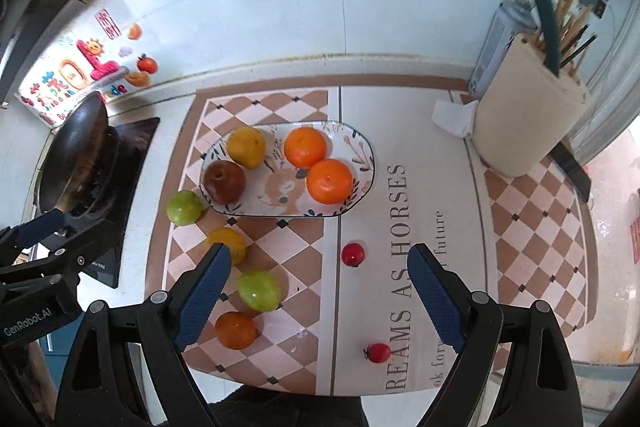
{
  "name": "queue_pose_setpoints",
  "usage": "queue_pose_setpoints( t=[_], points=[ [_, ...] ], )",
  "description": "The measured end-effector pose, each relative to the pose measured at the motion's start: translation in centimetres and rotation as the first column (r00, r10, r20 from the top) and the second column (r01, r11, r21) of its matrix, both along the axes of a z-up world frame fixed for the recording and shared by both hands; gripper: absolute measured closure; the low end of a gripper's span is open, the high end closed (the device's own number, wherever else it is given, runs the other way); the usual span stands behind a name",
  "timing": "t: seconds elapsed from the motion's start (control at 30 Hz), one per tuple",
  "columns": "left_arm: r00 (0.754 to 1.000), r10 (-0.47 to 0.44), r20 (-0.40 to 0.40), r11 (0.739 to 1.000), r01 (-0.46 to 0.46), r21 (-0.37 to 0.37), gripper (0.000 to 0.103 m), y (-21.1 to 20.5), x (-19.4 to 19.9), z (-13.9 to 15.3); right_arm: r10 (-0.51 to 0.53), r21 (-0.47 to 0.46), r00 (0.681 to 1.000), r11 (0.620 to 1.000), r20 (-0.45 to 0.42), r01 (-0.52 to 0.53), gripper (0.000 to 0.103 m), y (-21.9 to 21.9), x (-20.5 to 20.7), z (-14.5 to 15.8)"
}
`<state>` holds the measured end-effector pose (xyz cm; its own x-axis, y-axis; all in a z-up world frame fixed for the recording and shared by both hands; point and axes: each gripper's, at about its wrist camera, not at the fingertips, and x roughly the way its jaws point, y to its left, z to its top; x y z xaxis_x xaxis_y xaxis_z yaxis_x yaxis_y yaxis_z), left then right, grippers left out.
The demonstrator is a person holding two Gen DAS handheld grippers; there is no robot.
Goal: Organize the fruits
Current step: 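Raise both open tools away from the plate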
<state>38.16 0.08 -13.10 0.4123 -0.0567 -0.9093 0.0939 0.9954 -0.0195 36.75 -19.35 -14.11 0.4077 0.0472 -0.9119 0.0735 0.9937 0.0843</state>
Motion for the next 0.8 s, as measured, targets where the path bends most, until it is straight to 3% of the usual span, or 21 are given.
queue_pose_setpoints(
  t=[0.27, 0.47, 0.6, 0.67, 0.8],
  points=[
    [0.998, -0.004, 0.057, 0.999, 0.007, -0.045, 0.011, 0.6, -2.4, 2.9, 0.004, 0.008, 0.998, 1.0, 0.064, -0.004, 0.011, 0.9, -2.8, 3.8],
    [0.998, 0.004, 0.059, 0.998, -0.001, -0.059, 0.011, 1.0, -2.6, 3.1, 0.009, 0.031, 0.997, 0.999, 0.074, -0.011, 0.011, 1.6, -3.3, 4.5],
    [0.999, 0.022, 0.028, 0.998, -0.021, -0.051, 0.011, 1.6, -1.9, 1.9, 0.015, 0.046, 0.999, 0.999, 0.049, -0.017, 0.011, 1.9, -2.8, 3.6],
    [0.999, 0.04, -0.002, 0.999, -0.04, -0.024, 0.002, 2.1, -1.1, 0.5, 0.024, 0.057, 0.999, 0.998, 0.032, -0.026, 0.011, 2.0, -2.3, 2.5],
    [0.993, 0.109, -0.037, 0.992, -0.106, 0.074, 0.002, 3.9, 0.5, -2.8, 0.041, 0.083, 0.998, 0.996, -0.037, -0.038, 0.011, 2.1, -0.4, -1.5]
  ],
)
